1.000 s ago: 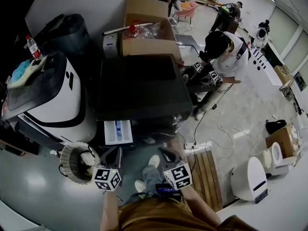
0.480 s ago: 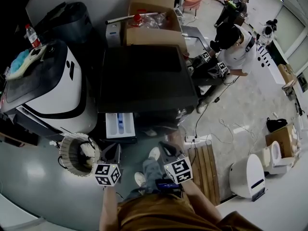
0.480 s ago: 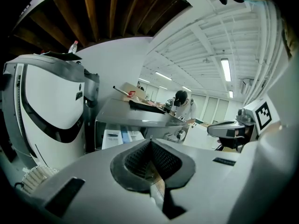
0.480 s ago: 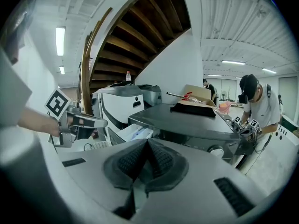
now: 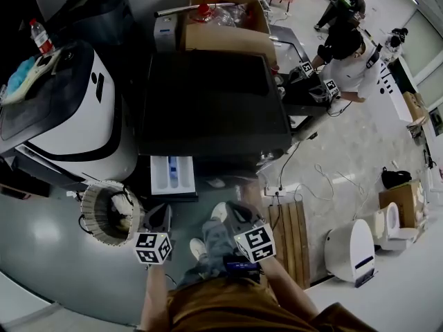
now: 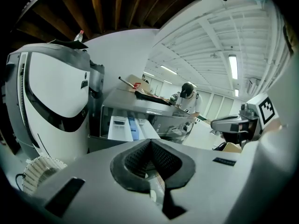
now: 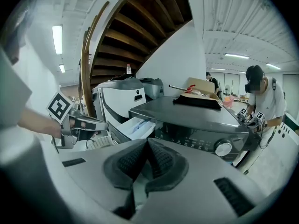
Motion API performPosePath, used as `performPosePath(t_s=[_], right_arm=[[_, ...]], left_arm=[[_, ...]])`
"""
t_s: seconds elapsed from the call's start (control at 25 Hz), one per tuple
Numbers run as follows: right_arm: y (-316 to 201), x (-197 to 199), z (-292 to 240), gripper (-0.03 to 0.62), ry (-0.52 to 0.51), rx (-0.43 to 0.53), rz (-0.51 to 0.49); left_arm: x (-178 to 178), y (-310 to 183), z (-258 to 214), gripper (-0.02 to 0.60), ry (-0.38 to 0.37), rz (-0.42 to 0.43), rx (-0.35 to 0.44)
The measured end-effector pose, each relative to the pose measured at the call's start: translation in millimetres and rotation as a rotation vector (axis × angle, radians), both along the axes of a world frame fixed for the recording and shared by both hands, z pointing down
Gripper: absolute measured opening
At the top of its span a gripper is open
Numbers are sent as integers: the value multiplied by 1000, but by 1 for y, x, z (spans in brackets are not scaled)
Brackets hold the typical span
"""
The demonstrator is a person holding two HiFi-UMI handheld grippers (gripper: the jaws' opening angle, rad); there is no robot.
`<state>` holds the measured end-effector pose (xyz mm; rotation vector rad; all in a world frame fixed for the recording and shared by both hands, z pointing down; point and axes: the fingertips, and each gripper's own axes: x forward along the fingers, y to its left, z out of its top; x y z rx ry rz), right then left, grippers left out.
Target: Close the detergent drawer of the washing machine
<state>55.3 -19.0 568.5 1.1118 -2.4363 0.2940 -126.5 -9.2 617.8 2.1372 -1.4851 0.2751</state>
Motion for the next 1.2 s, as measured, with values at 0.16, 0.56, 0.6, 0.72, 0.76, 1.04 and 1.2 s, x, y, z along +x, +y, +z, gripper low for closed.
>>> performPosePath(t_s=[0.16,0.56,0.6,0.72,0.76,1.04,1.2], right_arm=[[-5,-2,8,12,7,-21,-2],[-15,-3,24,12,27,-56,-8],[-16,-4,24,12,28,-56,-10],[-20,-7,24,12,31,-50,-17],[-21,-7,25,12,33,-50,-18],[-26,-4,31,12,43,-72,-11],[-31,-6,32,12,41,-86,-2]], left_arm=[[-3,-4,12,23,0,-5,-26],[-7,-11,29,23,3,-16,-59],[-8,-12,30,23,3,-18,-61],[-9,-16,30,23,5,-23,-63],[-8,-17,29,23,5,-21,-63],[-8,-20,34,23,22,-28,-75],[-8,-21,34,23,30,-27,-78]])
